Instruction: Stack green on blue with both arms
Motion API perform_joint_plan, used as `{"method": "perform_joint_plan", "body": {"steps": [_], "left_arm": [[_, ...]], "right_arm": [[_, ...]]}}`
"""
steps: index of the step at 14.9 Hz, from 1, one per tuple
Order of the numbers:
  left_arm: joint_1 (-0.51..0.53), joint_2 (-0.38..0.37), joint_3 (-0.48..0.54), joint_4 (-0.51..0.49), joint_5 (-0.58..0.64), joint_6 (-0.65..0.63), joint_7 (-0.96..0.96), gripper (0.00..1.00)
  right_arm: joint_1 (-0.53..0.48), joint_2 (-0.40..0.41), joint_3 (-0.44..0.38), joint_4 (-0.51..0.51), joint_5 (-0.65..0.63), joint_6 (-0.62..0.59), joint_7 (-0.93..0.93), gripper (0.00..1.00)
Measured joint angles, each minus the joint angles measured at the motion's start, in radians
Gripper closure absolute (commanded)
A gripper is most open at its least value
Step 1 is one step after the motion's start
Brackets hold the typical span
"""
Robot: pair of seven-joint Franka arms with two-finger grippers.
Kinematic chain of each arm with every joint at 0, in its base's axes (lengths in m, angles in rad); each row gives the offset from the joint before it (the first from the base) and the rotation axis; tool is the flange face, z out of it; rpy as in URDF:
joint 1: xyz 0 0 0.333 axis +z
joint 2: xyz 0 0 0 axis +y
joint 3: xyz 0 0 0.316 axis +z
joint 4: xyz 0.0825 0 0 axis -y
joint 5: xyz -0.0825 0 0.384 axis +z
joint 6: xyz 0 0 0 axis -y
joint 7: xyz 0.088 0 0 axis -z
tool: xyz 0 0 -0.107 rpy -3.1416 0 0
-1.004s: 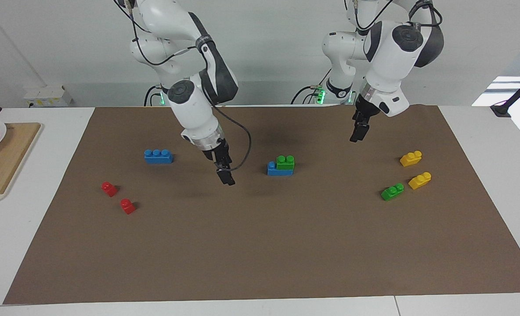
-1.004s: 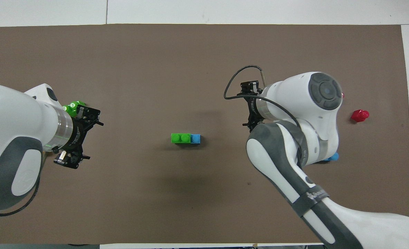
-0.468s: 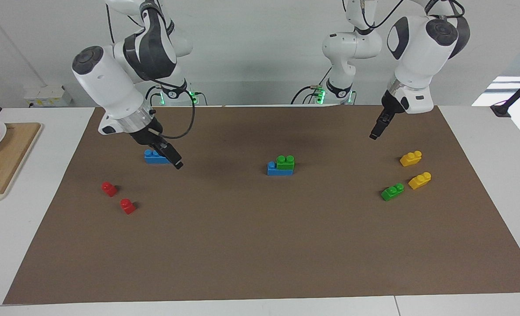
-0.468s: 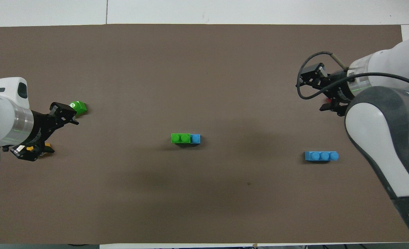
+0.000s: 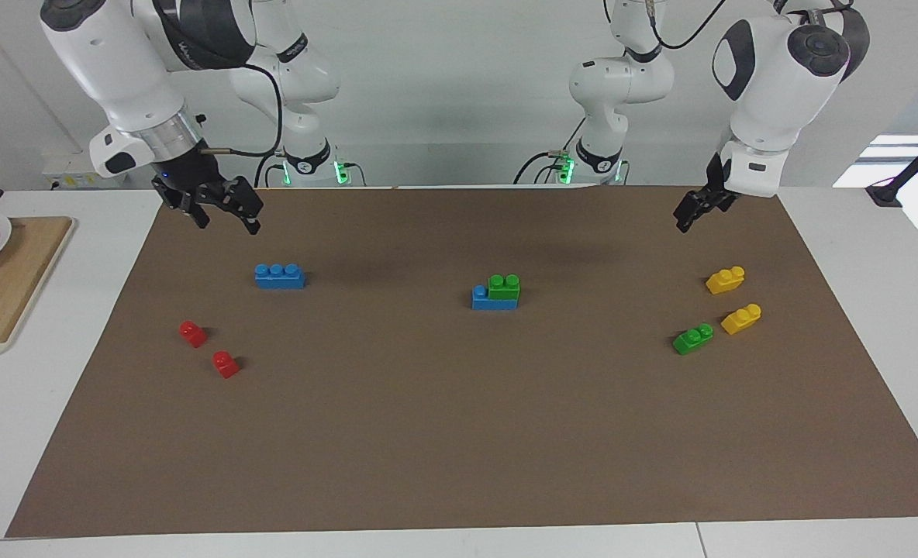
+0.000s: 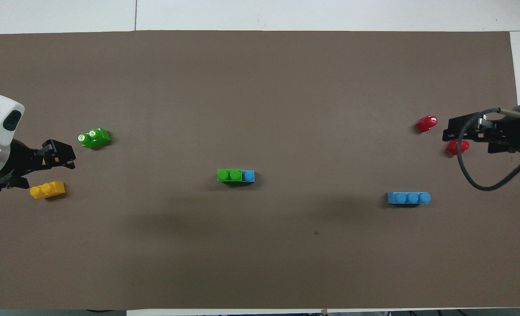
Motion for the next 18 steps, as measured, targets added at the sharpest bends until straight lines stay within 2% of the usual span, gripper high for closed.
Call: {"method": "perform_joint_plan", "body": {"steps": [4,10,15,18], "left_arm": [[0.003,0.002,-0.003,0.000,0.000,0.025,0.016,0.00],[0.001,0.019,-0.010,0.010,-0.022,0.085,0.033,0.00],[0.003,0.126,-0.006,0.164,-0.023,-0.006,0.142,0.00],[0.003,0.161,-0.005,0.206,-0.023,-0.031,0.164,0.00]], "right_arm": [[-0.004,-0.030,0.002,0.026,-0.020,-0.123,-0.016,0.00],[-0.004,-0.025,0.001,0.052,-0.064,-0.134,-0.059,0.00],[-0.004,-0.008,0.001,0.064,-0.065,-0.134,-0.059,0.00],[-0.006,0.004,0.001,0.074,-0.065,-0.134,-0.059,0.00]]}}
